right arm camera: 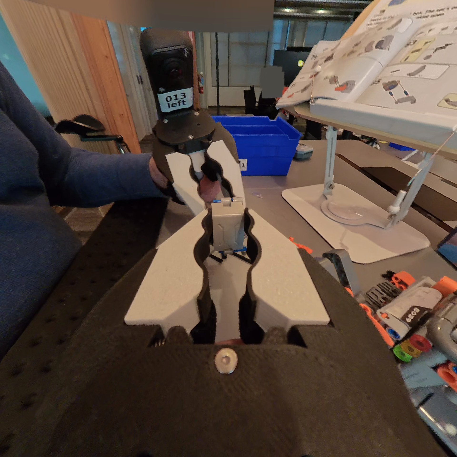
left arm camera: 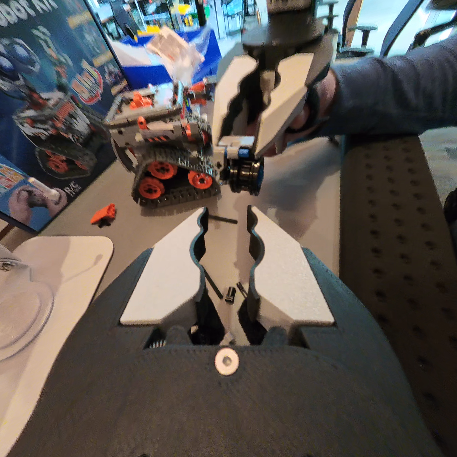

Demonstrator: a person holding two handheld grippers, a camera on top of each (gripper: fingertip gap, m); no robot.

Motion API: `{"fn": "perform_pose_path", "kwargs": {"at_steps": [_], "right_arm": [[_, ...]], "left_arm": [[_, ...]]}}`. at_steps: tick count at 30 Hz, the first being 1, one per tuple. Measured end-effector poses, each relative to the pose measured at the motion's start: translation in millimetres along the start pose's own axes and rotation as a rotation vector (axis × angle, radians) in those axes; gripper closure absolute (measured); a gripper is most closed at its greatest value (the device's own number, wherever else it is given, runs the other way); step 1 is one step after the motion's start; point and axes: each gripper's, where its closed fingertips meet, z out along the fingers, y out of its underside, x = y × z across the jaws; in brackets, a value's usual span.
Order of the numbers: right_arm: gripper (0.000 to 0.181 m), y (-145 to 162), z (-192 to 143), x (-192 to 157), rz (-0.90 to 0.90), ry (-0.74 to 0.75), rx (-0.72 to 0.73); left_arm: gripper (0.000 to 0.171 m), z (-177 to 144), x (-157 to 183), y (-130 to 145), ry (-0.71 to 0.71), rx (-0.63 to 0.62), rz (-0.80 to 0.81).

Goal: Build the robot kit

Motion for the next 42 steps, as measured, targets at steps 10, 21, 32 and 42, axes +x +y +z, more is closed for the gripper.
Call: {"fn": "perform_pose_path", "kwargs": {"at_steps": [10, 21, 32, 42], "right_arm": [[0.158, -11.0, -3.4, -11.5, 0.063, -0.114, 0.095], [0.158, -5.1, -0.1, -19.2, 0.066, -0.156, 0.054], [0.158, 16.2, -4.1, 2.4, 0.01, -0.009, -0.126], [0.158, 78.7, -3.2, -0.8, 0.018, -0.011, -0.493]], "left_arm": [[0.155, -9.0, 5.3, -31.8, 0.046, 0.157, -0.038], [0.168, -7.8, 13.4, -36.0, 0.139, 0.199, -0.103], [0.154, -66.8, -29.9, 13.4, -0.074, -0.075, -0.129], [0.149, -94.0, -16.7, 100.6, -0.131, -0.509, -0.166]]}}
